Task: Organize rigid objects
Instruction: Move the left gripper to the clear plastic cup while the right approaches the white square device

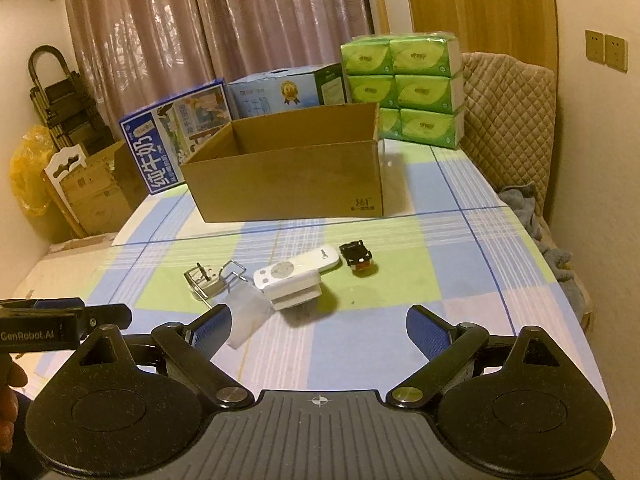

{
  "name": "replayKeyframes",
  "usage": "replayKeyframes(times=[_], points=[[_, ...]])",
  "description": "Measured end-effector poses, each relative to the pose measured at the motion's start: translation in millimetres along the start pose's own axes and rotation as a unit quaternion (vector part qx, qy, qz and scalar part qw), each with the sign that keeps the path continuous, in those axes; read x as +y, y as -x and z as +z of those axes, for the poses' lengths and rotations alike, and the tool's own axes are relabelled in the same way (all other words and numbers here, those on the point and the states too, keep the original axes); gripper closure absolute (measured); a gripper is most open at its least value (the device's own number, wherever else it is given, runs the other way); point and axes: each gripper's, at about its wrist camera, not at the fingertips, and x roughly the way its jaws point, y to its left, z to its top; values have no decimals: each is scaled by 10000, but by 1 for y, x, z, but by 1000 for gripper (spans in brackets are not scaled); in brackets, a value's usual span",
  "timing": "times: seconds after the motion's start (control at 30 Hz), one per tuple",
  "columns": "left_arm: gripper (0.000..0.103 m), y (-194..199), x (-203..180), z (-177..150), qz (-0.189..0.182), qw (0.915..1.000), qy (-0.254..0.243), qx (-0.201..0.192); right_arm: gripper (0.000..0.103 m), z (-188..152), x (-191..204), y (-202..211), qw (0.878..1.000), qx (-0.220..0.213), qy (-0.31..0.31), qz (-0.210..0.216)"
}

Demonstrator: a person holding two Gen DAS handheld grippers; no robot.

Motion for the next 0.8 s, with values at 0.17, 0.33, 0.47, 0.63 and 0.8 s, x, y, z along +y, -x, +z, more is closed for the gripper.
replayKeyframes(times=[0.17, 0.33, 0.47, 0.63, 0.8], points=[[23, -8, 3, -4, -77, 9999, 39, 142, 11, -2, -2, -4, 10000, 89, 19, -36], [23, -17, 4, -6, -133, 9995, 71, 292, 11, -3, -1, -10, 9998, 187, 65, -70], [25, -24, 5, -8, -135, 9993, 61, 346, 11, -4, -1, -15, 9997, 240, 75, -71], [25, -33, 7, -9, -57, 9994, 45, 347, 11, -6, -5, -24, 9994, 327, 53, -93], [25, -42, 10, -10, -51, 9992, 56, 381, 11, -7, -6, -32, 9992, 391, 53, -87]])
